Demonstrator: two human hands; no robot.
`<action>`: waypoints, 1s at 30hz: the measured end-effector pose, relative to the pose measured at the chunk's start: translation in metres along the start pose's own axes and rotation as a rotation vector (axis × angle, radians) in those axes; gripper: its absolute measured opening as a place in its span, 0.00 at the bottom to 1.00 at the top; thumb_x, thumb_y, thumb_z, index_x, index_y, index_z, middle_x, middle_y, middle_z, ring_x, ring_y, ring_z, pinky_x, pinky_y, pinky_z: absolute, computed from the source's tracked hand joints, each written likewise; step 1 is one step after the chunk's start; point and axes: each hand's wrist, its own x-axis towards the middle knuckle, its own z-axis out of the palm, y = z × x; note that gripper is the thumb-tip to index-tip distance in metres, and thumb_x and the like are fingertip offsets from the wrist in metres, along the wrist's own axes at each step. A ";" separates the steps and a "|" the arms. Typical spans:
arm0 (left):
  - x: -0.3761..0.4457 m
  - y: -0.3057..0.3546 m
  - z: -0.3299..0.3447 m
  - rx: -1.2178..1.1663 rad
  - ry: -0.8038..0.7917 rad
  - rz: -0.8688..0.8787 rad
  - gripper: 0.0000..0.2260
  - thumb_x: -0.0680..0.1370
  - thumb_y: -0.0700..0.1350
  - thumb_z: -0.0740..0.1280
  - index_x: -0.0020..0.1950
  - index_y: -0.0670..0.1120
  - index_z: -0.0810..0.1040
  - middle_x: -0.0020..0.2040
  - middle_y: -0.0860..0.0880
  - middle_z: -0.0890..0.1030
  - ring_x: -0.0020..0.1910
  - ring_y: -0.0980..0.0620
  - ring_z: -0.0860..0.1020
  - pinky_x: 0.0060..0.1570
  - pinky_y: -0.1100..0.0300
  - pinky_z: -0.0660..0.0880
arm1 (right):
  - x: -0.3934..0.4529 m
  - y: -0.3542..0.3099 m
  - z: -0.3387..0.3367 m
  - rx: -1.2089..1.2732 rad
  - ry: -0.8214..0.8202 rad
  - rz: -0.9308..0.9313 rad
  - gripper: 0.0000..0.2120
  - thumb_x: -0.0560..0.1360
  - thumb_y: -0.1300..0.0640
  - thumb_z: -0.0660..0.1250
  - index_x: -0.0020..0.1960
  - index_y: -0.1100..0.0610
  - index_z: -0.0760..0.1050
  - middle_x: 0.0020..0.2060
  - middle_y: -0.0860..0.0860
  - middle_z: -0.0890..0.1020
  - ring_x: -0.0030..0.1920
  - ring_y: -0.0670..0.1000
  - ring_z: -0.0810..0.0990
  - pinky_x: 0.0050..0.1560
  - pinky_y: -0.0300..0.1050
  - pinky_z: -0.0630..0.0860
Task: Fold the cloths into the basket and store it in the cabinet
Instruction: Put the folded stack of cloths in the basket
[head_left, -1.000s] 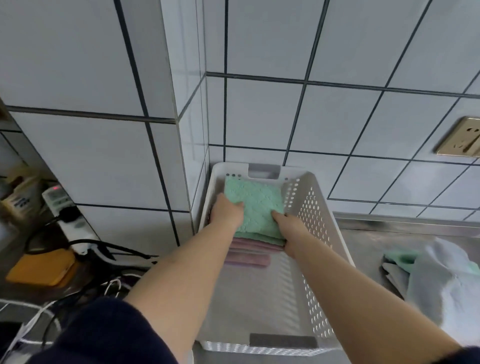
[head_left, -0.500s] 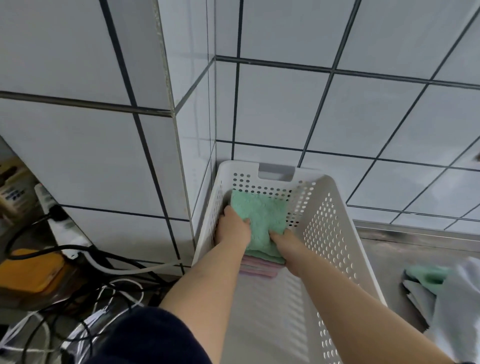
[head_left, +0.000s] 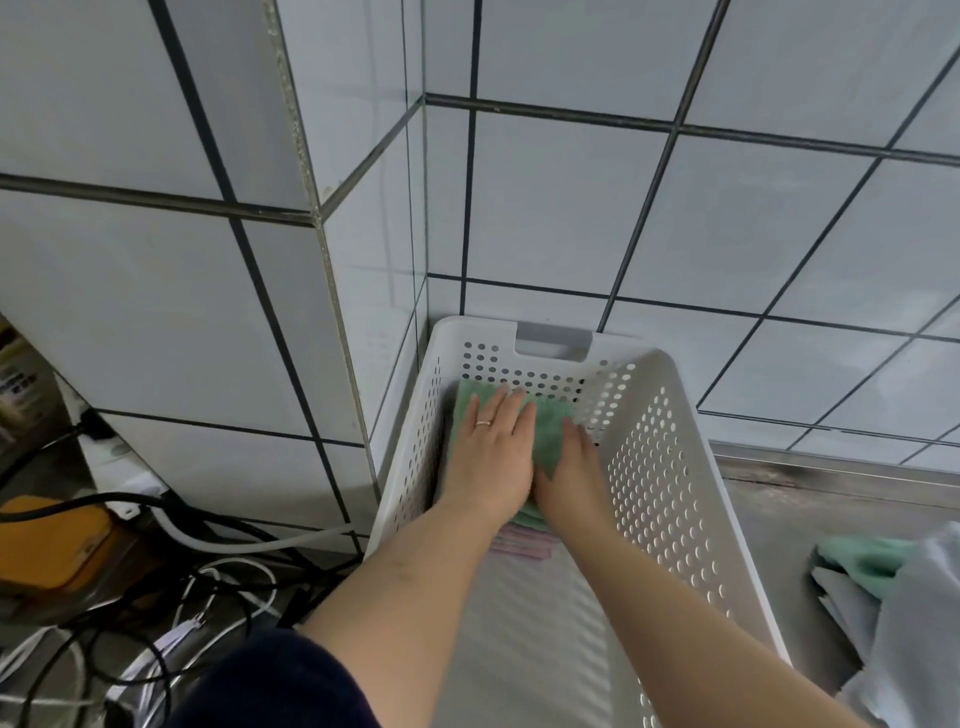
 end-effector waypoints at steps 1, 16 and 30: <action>-0.002 -0.002 0.002 0.001 -0.091 -0.044 0.24 0.79 0.40 0.56 0.75 0.41 0.58 0.77 0.44 0.57 0.77 0.45 0.51 0.73 0.47 0.41 | -0.002 -0.003 -0.002 -0.108 0.007 -0.087 0.30 0.77 0.54 0.59 0.76 0.55 0.52 0.76 0.54 0.55 0.75 0.55 0.55 0.73 0.52 0.58; -0.005 -0.014 0.017 -0.046 -0.392 -0.350 0.26 0.83 0.51 0.47 0.78 0.45 0.43 0.78 0.43 0.41 0.77 0.45 0.40 0.75 0.51 0.41 | -0.004 -0.003 -0.002 -0.381 -0.270 -0.099 0.28 0.81 0.43 0.47 0.77 0.50 0.45 0.77 0.49 0.45 0.77 0.53 0.46 0.75 0.57 0.48; 0.013 0.039 -0.069 -0.512 -0.165 -0.279 0.18 0.79 0.49 0.64 0.68 0.46 0.71 0.65 0.50 0.76 0.63 0.51 0.74 0.64 0.55 0.68 | -0.070 -0.057 -0.123 0.079 0.048 -0.077 0.24 0.79 0.53 0.59 0.74 0.52 0.59 0.72 0.50 0.64 0.71 0.51 0.65 0.68 0.44 0.62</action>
